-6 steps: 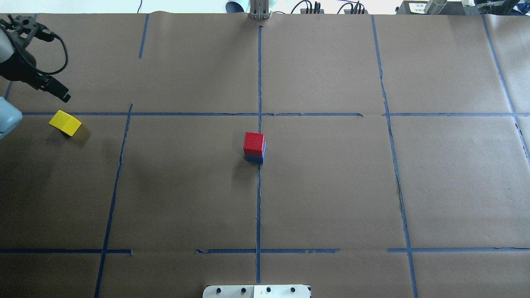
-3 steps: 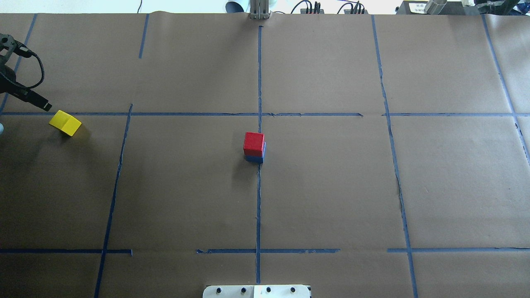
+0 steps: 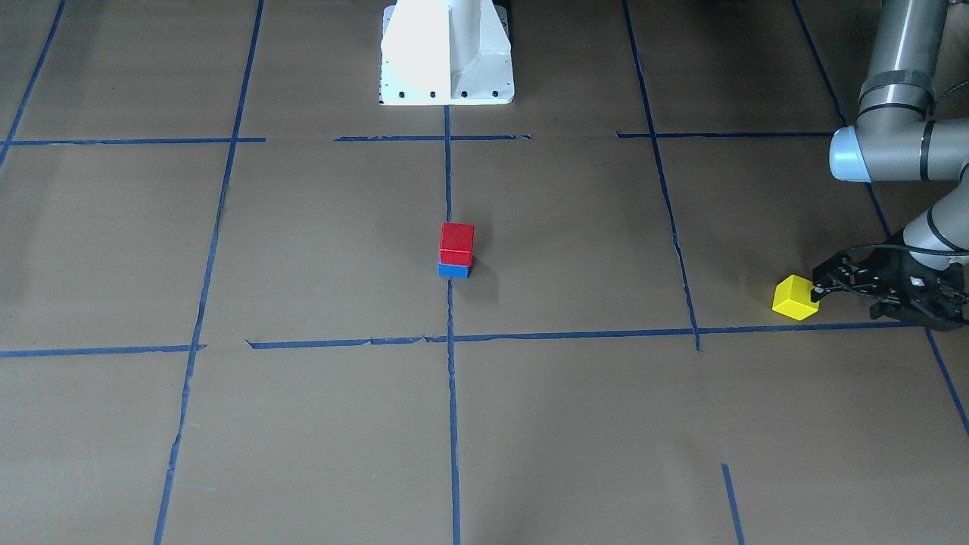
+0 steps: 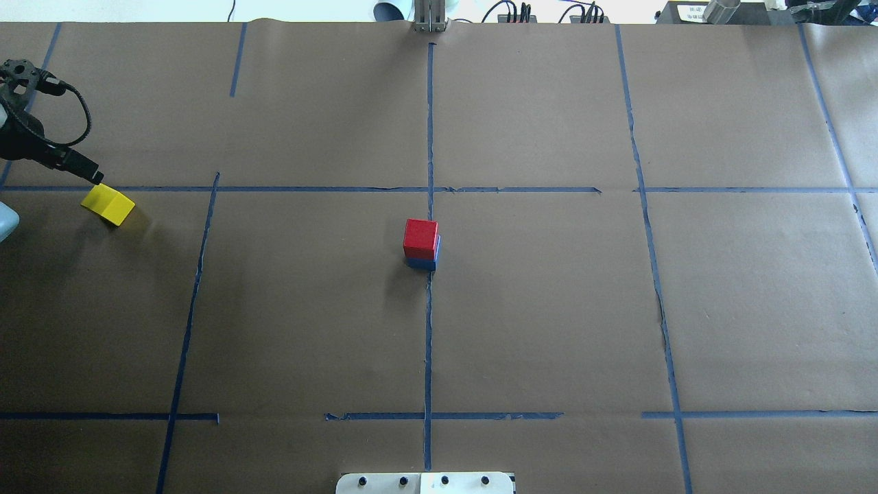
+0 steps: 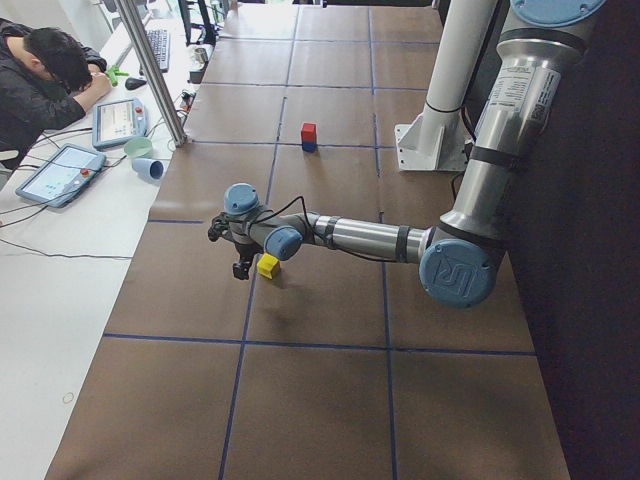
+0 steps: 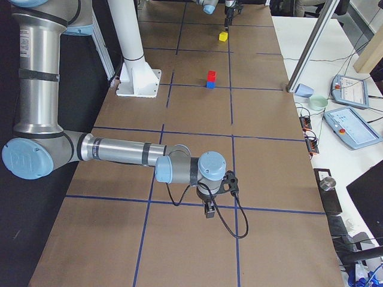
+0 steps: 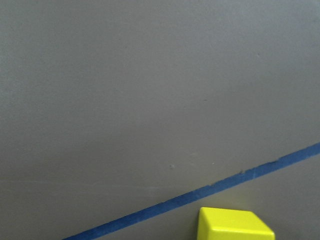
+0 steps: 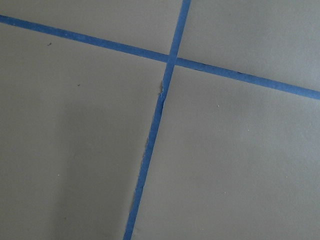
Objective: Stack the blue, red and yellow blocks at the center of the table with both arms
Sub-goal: 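Move the left gripper back to the yellow block and grasp it, then carry the yellow block with the left gripper above the red block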
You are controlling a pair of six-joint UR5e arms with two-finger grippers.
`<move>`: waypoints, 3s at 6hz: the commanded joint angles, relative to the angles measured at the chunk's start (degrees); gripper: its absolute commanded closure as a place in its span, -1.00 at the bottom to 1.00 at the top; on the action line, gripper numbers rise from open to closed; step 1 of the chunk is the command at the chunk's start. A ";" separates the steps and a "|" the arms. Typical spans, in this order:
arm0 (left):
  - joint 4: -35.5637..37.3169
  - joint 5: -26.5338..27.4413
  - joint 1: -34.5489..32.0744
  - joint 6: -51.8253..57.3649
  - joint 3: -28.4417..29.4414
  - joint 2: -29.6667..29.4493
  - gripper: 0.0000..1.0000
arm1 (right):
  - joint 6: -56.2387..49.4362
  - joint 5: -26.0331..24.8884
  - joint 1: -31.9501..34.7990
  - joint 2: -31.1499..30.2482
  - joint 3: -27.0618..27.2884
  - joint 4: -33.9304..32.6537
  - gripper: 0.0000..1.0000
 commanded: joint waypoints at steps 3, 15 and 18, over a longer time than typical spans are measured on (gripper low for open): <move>-0.37 0.02 3.84 -0.51 0.10 0.18 -1.00 | 0.00 0.00 0.00 0.00 -0.18 0.00 -1.00; 29.51 7.89 22.59 -36.74 -13.36 -29.21 0.97 | -0.09 0.09 0.00 0.00 -0.35 0.09 -1.00; 32.68 13.43 29.66 -44.54 -4.32 -42.25 0.97 | -0.09 0.09 0.00 0.00 -0.44 0.09 -1.00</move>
